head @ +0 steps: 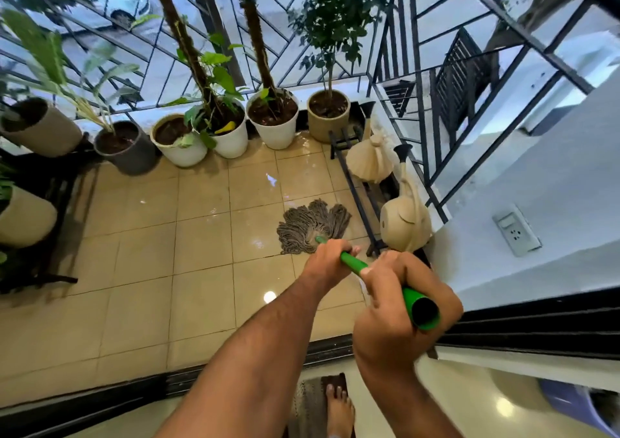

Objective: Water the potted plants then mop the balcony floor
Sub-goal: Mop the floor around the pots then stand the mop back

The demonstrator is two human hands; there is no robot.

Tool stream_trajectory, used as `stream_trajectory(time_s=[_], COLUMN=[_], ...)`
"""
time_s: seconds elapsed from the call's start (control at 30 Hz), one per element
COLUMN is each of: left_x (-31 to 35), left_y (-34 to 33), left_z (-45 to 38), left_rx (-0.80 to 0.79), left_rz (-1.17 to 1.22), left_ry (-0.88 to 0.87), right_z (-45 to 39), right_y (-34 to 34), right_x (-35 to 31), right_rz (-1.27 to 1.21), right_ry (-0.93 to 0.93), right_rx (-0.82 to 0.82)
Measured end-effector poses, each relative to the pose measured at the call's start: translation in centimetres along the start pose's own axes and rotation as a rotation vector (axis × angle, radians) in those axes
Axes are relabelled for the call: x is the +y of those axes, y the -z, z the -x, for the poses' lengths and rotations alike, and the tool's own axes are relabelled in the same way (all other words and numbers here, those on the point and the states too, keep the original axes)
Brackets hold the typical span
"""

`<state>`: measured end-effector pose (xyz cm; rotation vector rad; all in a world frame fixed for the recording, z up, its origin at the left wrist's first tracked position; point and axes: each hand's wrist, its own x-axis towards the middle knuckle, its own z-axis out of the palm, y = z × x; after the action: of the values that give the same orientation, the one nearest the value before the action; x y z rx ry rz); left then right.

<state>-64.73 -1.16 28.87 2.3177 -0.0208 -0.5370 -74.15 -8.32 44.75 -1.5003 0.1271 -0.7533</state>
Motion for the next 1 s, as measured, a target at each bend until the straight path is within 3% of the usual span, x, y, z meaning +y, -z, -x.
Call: stream_trajectory(time_s=[0.3,0.57,0.8,1.0], left_x=[-12.4,-22.5,-25.3,-23.9], left_y=[5.6,9.0,9.8,8.3], left_z=[5.2,12.4,18.0,17.8], left_rx=[0.117,0.270,0.333,0.431], left_rz=[-0.137,-0.187,-0.214,-0.068], left_ry=[0.125,0.305,0.478,0.535], right_z=[9.4,14.2,15.0,13.1], right_y=[-5.4,-11.0,-14.5,-14.9], right_x=[-0.7,-1.6,-3.4,-4.4], right_rz=[-0.132,-0.296,-0.343,-0.309], right_ry=[-0.124,-0.363,-0.533,-0.511], right_rx=[-0.123,-0.147,-0.251,-0.317])
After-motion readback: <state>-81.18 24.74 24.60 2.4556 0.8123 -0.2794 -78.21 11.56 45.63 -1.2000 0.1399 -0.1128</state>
